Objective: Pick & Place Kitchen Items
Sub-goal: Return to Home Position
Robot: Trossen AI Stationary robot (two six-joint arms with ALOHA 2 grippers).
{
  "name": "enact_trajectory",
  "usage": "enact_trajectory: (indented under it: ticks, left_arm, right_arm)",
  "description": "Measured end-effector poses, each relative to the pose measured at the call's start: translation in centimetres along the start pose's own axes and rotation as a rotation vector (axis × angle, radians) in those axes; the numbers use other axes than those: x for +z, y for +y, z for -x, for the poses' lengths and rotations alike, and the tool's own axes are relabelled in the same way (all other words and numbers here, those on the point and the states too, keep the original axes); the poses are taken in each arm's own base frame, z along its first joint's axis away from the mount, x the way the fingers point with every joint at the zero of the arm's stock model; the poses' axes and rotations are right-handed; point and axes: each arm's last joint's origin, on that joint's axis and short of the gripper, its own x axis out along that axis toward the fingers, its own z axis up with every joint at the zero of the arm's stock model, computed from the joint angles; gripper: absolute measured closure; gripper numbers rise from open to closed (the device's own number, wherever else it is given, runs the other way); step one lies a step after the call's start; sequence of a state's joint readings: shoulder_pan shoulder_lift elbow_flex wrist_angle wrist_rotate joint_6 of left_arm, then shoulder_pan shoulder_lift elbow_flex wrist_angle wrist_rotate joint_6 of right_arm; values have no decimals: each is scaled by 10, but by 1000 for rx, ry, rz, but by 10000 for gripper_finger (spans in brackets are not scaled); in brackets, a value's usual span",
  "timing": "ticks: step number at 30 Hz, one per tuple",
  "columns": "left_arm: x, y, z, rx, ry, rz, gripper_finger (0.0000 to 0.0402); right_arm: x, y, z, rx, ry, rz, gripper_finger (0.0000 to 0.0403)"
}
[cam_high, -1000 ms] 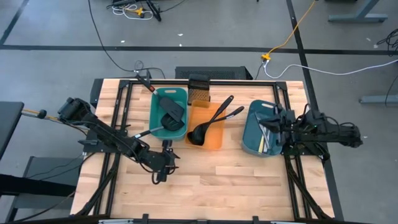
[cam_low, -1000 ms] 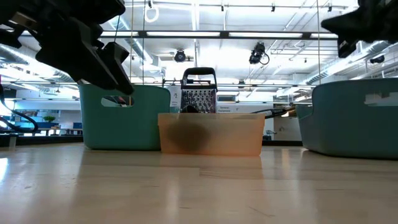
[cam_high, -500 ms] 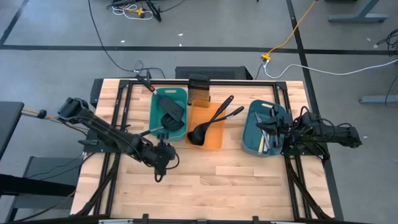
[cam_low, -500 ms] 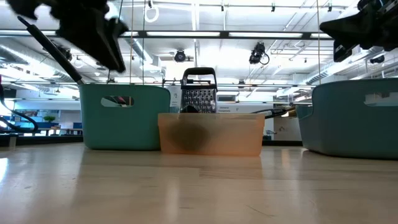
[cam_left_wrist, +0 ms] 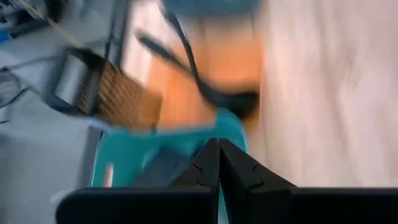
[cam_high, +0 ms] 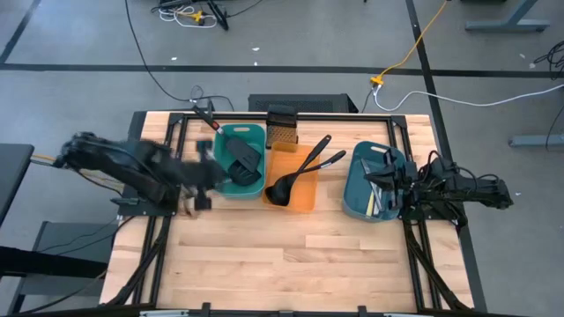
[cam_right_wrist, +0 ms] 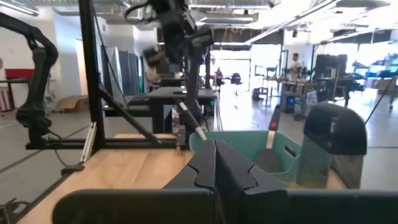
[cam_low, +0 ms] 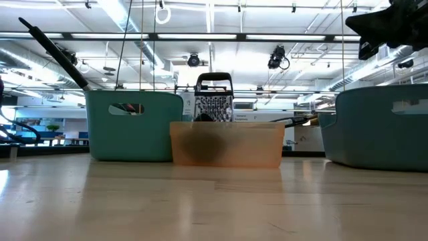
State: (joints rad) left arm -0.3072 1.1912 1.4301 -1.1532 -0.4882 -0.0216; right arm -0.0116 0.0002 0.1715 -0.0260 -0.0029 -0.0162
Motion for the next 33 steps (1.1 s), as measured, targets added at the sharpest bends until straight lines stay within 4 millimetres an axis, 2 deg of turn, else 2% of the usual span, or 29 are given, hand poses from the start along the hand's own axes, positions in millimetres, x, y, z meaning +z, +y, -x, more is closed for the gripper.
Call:
enact_trajectory:
  ticks: [3, 5, 9, 11, 14, 18, 23, 28, 33]
  left_arm:
    - [-13, 30, 30, -13, -206, 190, 394]
    - [-25, 42, 47, -19, -327, 270, 392]
    - [-49, 49, 68, -74, -591, 289, 396]
    - [-60, 49, 70, -63, -740, 291, 397]
    - [-81, 46, 62, 39, -866, 305, 396]
    - [-109, 42, 45, 128, -851, 320, 396]
    - [-135, 40, 47, 98, -942, 396, 394]
    - [-158, 24, 9, 80, -899, 435, 398]
    - [-171, 8, -21, -21, -980, 351, 397]
  right_arm:
    - [8, 0, 2, 6, -23, 20, 397]
    - [14, 1, 3, 24, -39, 36, 397]
    - [21, 1, 5, 45, -56, 50, 397]
    - [22, 1, 5, 45, -58, 50, 396]
    - [22, 1, 5, 41, -55, 39, 395]
    - [21, 1, 5, 45, -51, 27, 394]
    - [24, 2, 6, 64, -61, 20, 394]
    - [21, 3, 6, 104, -31, -21, 394]
    - [23, 3, 6, 121, -44, -40, 394]
